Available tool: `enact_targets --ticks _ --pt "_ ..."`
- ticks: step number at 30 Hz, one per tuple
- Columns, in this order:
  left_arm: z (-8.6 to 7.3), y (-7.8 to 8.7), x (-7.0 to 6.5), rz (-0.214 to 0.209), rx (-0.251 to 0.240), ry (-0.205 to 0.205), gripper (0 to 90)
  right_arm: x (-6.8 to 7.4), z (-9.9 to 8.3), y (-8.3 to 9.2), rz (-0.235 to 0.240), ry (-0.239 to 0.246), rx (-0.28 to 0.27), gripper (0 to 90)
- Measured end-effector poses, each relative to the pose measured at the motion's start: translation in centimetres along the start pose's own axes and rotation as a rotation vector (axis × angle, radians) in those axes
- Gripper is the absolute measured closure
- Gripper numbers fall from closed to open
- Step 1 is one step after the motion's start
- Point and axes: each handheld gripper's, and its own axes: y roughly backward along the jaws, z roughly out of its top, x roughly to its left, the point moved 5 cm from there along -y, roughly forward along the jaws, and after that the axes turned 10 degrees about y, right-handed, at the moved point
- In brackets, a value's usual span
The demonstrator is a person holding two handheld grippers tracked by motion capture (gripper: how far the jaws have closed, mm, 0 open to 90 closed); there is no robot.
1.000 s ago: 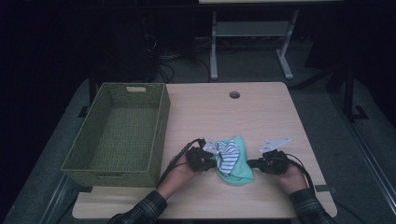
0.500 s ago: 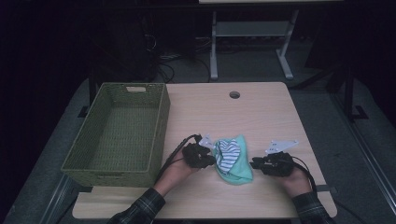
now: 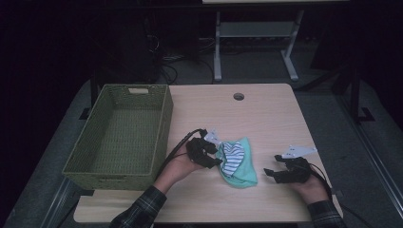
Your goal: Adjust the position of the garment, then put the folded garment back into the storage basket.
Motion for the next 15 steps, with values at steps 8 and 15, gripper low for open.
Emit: enact_targets --ticks 8,15 --pt "1.1 -0.9 0.4 -0.033 0.032 -0.028 40.7 -0.2 -0.3 -0.7 -0.009 -0.002 0.000 15.3" --pt "1.4 -2.0 0.7 -0.055 0.044 -0.028 34.3 -0.3 -0.3 -0.8 -0.016 -0.006 0.006 13.9"
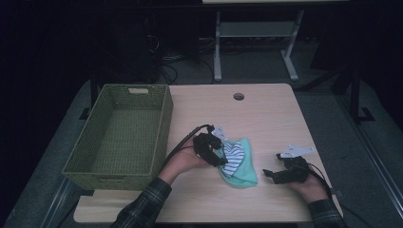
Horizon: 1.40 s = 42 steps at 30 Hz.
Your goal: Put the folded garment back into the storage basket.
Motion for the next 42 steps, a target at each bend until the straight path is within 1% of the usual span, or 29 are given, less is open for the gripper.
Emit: enact_targets --ticks 3,4,5,7,8,9,10,13,17,20,23,27,29,35,39,42 --pt "0.1 -0.5 0.1 -0.008 0.006 -0.004 30.9 0.0 0.0 0.0 0.000 -0.004 -0.001 13.9" --pt "0.1 -0.6 0.2 -0.007 0.017 -0.014 29.8 0.0 0.0 0.0 -0.001 -0.004 -0.001 13.9" --pt "0.1 -0.8 0.2 -0.010 0.015 -0.004 29.7 0.0 0.0 0.0 -0.002 -0.006 -0.001 13.9" --pt "-0.1 -1.4 0.3 -0.019 0.038 -0.007 29.3 0.0 0.0 0.0 -0.003 -0.009 0.000 13.9" --pt "-0.1 -1.4 0.3 -0.019 0.038 -0.007 28.5 0.0 0.0 0.0 -0.004 -0.008 -0.001 13.9" --pt "-0.3 -1.8 0.4 -0.017 0.061 -0.016 27.8 0.0 0.0 0.0 -0.004 -0.009 0.000 13.9" --pt "-0.3 -1.8 0.4 -0.017 0.061 -0.016 27.3 0.0 0.0 0.0 -0.004 -0.009 0.000 13.9" --pt "-0.5 -2.2 0.4 -0.010 0.084 -0.035 25.9 0.0 0.0 0.0 -0.005 -0.010 0.000 14.0" --pt "-0.7 -2.8 0.3 -0.014 0.096 -0.041 23.7 0.0 0.0 0.0 -0.006 -0.010 0.000 14.0" --pt "-1.0 -3.3 0.3 -0.013 0.124 -0.054 23.0 0.0 0.0 0.0 -0.006 -0.011 0.000 14.0" --pt "-1.1 -3.6 0.2 -0.029 0.123 -0.048 20.0 0.0 0.0 0.0 -0.008 -0.012 0.000 14.0" --pt "-1.3 -3.8 0.4 -0.028 0.123 -0.045 18.5 0.0 0.0 0.0 -0.008 -0.013 0.000 14.0" --pt "-1.4 -3.8 0.3 -0.027 0.116 -0.044 17.9 0.0 0.0 0.0 -0.009 -0.014 0.000 14.0" --pt "-1.5 -3.8 0.3 -0.013 0.116 -0.043 18.3 0.0 0.0 0.0 -0.009 -0.014 0.001 14.0" --pt "-1.5 -3.7 0.0 -0.020 0.120 -0.050 24.5 0.0 0.0 -0.1 -0.008 -0.017 -0.002 14.1" --pt "-1.5 -3.5 -0.3 -0.032 0.127 -0.059 34.1 -0.1 0.0 0.0 -0.011 -0.019 0.001 14.1"
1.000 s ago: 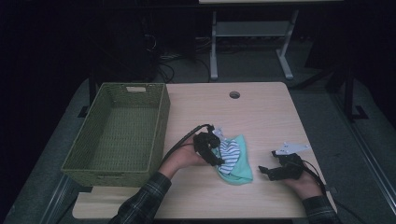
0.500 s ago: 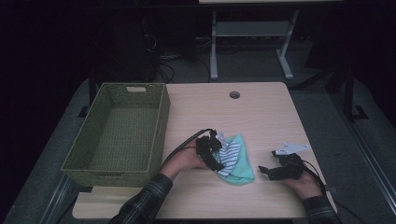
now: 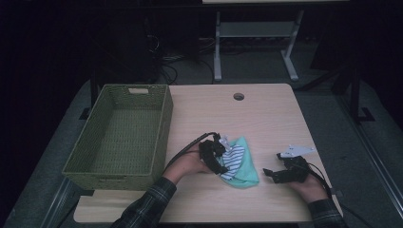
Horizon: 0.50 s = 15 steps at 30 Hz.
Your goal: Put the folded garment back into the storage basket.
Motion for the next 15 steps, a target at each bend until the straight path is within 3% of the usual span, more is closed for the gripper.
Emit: enact_targets --ticks 1,4,5,6,10,15 --pt "-0.01 0.15 -0.16 -0.010 0.004 -0.009 42.1 -0.02 0.00 0.00 -0.002 -0.003 0.001 14.1" --pt "-0.03 0.28 -0.23 -0.022 0.009 -0.013 49.3 -0.03 0.01 -0.01 -0.004 -0.003 0.000 14.1" --pt "-0.05 0.34 -0.35 -0.041 0.008 0.001 61.1 -0.04 0.01 -0.01 -0.005 -0.004 0.000 14.1" --pt "-0.05 0.34 -0.35 -0.041 0.008 0.001 65.6 -0.04 0.01 -0.01 -0.005 -0.004 0.000 14.1" --pt "0.04 0.34 -0.62 -0.054 0.025 0.019 73.8 -0.06 0.01 -0.01 -0.008 -0.005 0.001 14.1" --pt "0.34 0.72 -0.69 -0.035 0.030 0.032 75.7 -0.08 0.01 -0.01 -0.009 -0.005 0.001 14.1"
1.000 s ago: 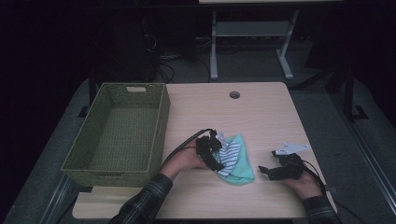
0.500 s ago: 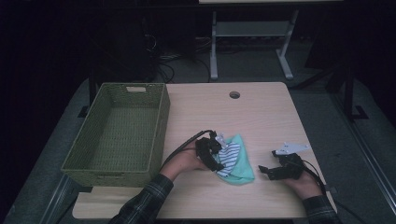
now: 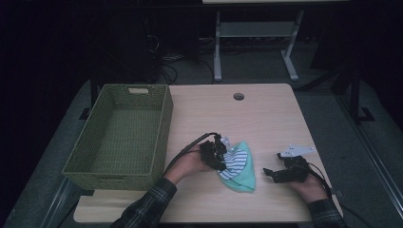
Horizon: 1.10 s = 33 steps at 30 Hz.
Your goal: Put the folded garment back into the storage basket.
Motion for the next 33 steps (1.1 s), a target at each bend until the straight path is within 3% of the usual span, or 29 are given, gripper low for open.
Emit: enact_targets --ticks 3,13,27,33 --pt "0.2 0.7 -0.2 -0.018 -0.019 0.021 75.9 0.0 0.0 0.0 0.001 -0.004 -0.001 14.1" --pt "1.4 3.5 -1.2 -0.036 -0.087 0.029 75.8 0.0 0.0 0.0 -0.001 -0.001 0.000 14.0" --pt "1.9 7.5 -1.1 -0.023 -0.116 0.048 75.7 0.0 0.0 0.0 -0.001 -0.001 -0.003 14.0" --pt "2.2 10.0 -0.8 -0.018 -0.146 0.051 75.6 0.0 0.0 0.0 -0.001 -0.002 -0.002 14.0"
